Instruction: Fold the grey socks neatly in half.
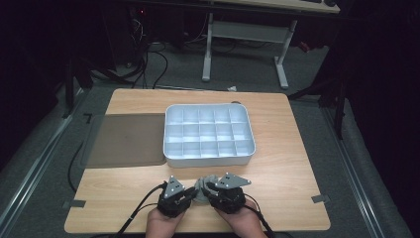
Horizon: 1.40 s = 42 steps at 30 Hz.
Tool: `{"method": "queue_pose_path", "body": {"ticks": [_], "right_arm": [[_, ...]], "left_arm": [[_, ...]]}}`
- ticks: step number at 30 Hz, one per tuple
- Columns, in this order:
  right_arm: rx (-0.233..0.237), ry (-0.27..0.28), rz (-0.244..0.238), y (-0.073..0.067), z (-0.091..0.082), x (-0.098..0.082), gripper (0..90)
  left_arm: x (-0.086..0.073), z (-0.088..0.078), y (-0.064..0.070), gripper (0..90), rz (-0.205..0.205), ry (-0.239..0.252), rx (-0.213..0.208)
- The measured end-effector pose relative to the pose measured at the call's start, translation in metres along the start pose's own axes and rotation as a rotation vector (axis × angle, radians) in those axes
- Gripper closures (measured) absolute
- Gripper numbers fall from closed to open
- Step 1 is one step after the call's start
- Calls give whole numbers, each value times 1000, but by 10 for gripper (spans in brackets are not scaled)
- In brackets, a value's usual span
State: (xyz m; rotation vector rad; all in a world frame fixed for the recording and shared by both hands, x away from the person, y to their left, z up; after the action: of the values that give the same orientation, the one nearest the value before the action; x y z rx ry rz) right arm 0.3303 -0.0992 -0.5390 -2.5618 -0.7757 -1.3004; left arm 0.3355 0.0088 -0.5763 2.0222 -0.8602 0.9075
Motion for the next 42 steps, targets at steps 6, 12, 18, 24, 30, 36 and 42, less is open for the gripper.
{"method": "queue_pose_path", "body": {"ticks": [6,12,18,24,30,36,42], "right_arm": [[-42,29,22,13,-6,3,763],[-76,-24,41,26,6,-12,842],[-57,-57,19,15,19,-20,851],[-38,-66,0,4,25,-19,857],[-5,-55,-4,-6,24,-16,860],[14,-66,-16,-13,28,-24,884],[22,-62,-18,-13,29,-25,890]], "left_arm": [[0,0,0,797,0,0,-1],[0,0,-1,790,-3,-1,-1],[-1,1,-1,835,-14,-7,6],[-1,1,-2,856,-19,-14,11],[-2,2,0,858,-5,-27,14],[-3,2,1,838,-1,-36,20],[-2,-2,0,825,-12,-17,15]]}}
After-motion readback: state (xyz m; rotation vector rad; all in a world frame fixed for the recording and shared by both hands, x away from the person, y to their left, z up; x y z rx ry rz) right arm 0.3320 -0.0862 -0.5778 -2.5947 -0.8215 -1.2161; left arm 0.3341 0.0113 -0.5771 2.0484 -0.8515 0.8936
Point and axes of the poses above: each handheld gripper's, and its own axes: z roughly forward along the jaws, x roughly out of its top, y roughly to its right, the point moved 8 cm from there along z, roughly forward along the jaws, and after that the axes turned 15 degrees about -x, right-handed, at the moved point
